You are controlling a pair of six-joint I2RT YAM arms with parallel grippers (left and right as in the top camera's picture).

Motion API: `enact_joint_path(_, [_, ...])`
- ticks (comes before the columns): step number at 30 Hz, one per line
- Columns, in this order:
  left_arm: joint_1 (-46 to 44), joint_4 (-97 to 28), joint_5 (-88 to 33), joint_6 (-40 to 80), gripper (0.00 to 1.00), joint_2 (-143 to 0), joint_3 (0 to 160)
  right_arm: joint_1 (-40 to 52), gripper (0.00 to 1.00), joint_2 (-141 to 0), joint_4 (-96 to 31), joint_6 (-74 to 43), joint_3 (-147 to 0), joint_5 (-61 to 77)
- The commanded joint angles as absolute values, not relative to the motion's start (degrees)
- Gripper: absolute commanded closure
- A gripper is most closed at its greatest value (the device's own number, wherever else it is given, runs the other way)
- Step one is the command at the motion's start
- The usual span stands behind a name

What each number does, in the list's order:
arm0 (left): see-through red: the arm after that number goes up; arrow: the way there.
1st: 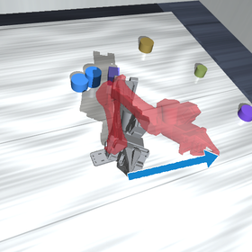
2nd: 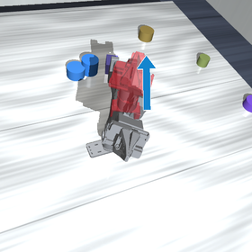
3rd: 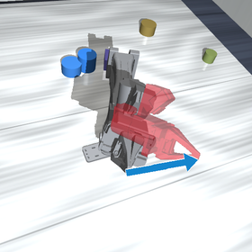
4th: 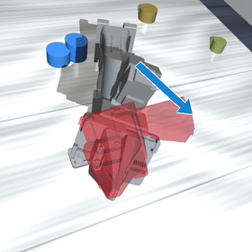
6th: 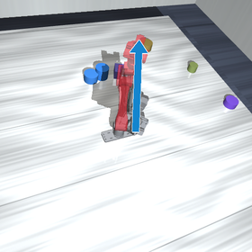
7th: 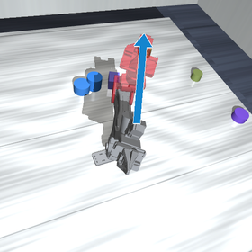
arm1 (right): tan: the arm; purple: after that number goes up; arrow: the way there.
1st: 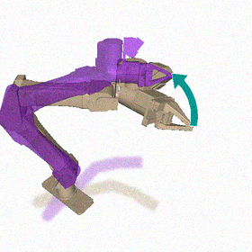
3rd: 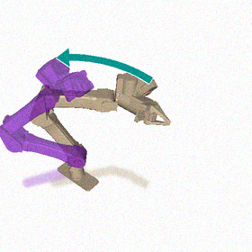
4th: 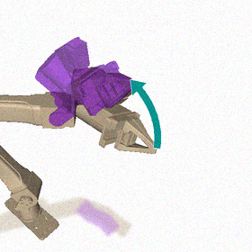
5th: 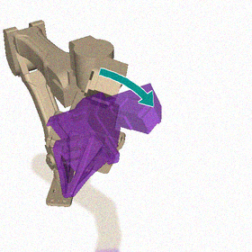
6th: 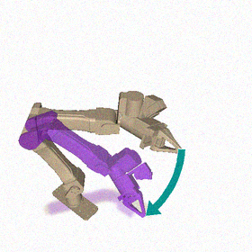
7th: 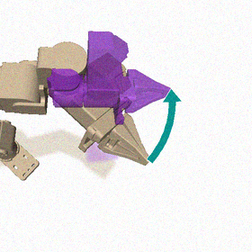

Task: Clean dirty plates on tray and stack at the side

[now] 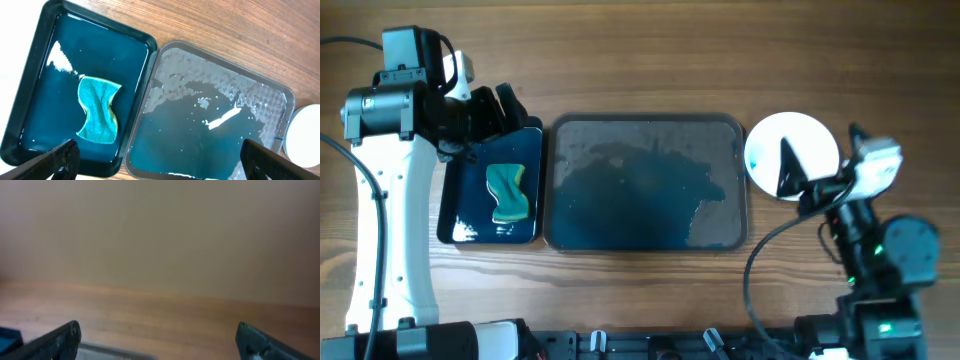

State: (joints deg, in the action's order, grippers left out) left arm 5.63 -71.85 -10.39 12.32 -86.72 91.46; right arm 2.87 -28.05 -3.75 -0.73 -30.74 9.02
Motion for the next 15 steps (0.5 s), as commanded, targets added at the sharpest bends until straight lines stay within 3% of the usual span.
enact_joint_path(1, [5.87, -71.81, -10.87, 12.62, 0.0, -87.0, 91.74, 3.22, 0.0, -17.32, 2.07, -0.62, -18.26, 12.4])
enact_joint_path(11, [5.87, -71.81, -10.87, 12.62, 0.0, -87.0, 91.74, 3.22, 0.0, -4.6, 11.94, -1.67, -0.45, 14.11])
enact_joint_path(15, [5.87, -71.81, -10.85, 12.62, 0.0, -87.0, 91.74, 3.22, 0.0, -0.16, 1.45, -1.74, -0.25, 15.18])
